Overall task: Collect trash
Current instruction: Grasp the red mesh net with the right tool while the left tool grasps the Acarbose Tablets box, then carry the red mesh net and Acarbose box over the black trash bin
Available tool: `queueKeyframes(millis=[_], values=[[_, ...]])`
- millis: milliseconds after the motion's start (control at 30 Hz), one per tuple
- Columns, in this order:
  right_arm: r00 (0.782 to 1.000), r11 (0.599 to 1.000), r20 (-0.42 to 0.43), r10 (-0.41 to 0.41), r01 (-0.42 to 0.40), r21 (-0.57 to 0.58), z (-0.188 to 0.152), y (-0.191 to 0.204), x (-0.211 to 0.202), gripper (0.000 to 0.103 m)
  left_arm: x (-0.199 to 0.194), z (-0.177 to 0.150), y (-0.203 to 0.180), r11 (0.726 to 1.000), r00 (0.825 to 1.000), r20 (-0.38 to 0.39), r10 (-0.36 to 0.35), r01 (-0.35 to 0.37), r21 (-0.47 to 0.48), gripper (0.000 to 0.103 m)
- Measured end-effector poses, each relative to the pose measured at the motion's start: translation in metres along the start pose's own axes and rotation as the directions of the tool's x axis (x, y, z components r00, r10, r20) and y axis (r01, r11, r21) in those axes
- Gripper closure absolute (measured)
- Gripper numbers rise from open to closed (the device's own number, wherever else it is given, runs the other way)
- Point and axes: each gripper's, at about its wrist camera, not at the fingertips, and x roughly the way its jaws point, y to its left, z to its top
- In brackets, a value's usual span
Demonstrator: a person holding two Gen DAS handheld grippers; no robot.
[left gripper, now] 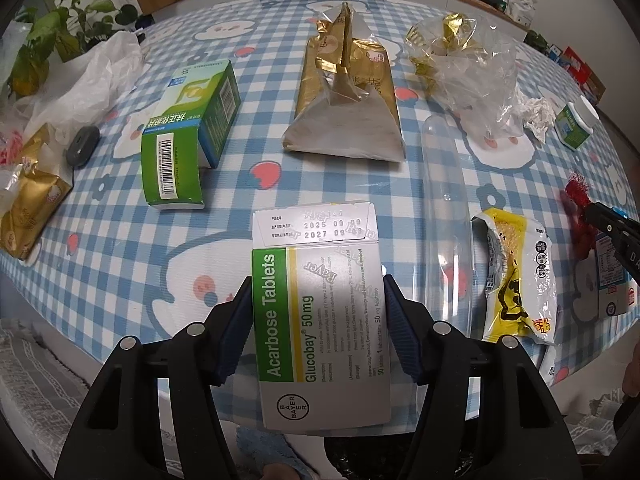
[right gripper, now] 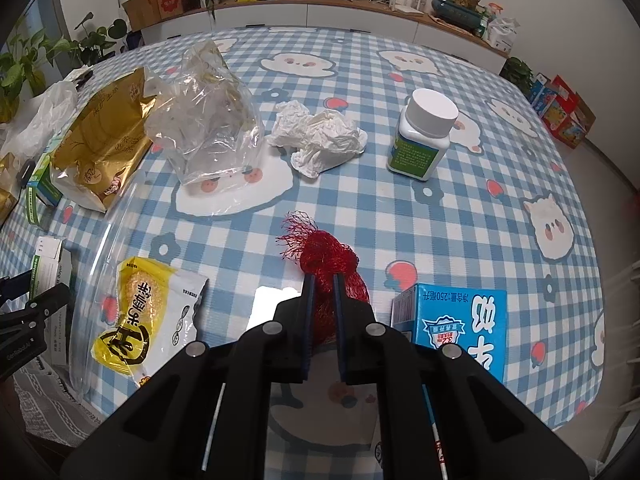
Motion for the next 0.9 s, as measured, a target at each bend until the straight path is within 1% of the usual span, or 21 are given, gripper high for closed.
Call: queueKeyframes(millis=[267,533,900], values=[[1.000,1.000,0.029,0.008,-0.008,0.015,0.002,-0.001,-0.016,0.095,-0.018,0.000,-0.004,1.000,0.999,0.034,-0.022,0.022,0.001,0.043],[0.997,0.999,0.076,0.027,-0.028,0.020,0.000,0.001,-0.043,0.095,-0.038,-0.003,-0.006,0.999,0.996,0.076,-0.043,0.043,-0.001,0.043],[0.988,0.997,0.141,0.062,-0.068,0.038,-0.012,0.005,-0.081,0.095,-0.064,-0.008,-0.010,0.998,0.990,0.128,-0.064,0.064,0.009,0.043]])
